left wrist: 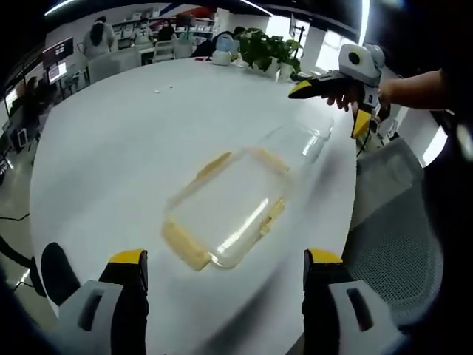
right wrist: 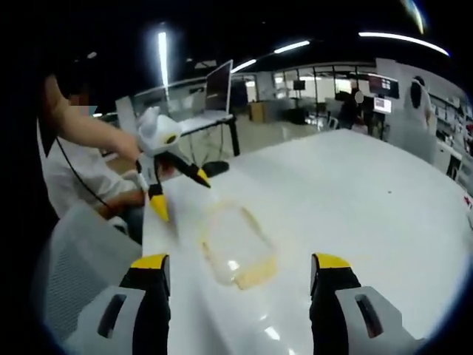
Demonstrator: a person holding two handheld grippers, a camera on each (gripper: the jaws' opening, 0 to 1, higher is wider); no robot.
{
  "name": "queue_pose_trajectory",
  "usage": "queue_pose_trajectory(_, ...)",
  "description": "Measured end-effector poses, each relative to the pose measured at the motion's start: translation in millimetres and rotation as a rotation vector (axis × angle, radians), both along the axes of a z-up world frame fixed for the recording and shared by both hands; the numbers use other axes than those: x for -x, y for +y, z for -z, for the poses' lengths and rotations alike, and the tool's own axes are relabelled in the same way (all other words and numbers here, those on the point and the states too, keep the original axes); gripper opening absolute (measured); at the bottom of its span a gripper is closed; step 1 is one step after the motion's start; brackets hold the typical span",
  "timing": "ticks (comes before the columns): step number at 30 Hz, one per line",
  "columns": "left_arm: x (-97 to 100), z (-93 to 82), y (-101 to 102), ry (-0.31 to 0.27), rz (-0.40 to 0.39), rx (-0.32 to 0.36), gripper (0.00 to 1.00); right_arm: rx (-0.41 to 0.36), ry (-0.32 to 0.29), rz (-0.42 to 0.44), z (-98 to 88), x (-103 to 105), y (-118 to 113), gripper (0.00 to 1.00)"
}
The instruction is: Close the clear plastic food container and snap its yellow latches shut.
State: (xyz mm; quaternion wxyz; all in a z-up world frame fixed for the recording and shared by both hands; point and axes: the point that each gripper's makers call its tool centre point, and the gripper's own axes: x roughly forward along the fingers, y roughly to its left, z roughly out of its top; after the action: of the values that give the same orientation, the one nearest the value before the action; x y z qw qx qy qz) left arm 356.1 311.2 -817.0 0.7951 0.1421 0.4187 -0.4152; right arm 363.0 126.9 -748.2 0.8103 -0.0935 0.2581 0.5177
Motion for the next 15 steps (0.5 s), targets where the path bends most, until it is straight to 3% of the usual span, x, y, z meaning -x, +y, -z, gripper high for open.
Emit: queue_pose_trajectory(15,-8.6,12.1,4.8,0.005,0.130,-0.091,0.87,0.102,0.006,-0.074,15.1,-6.1,6.8,0.78)
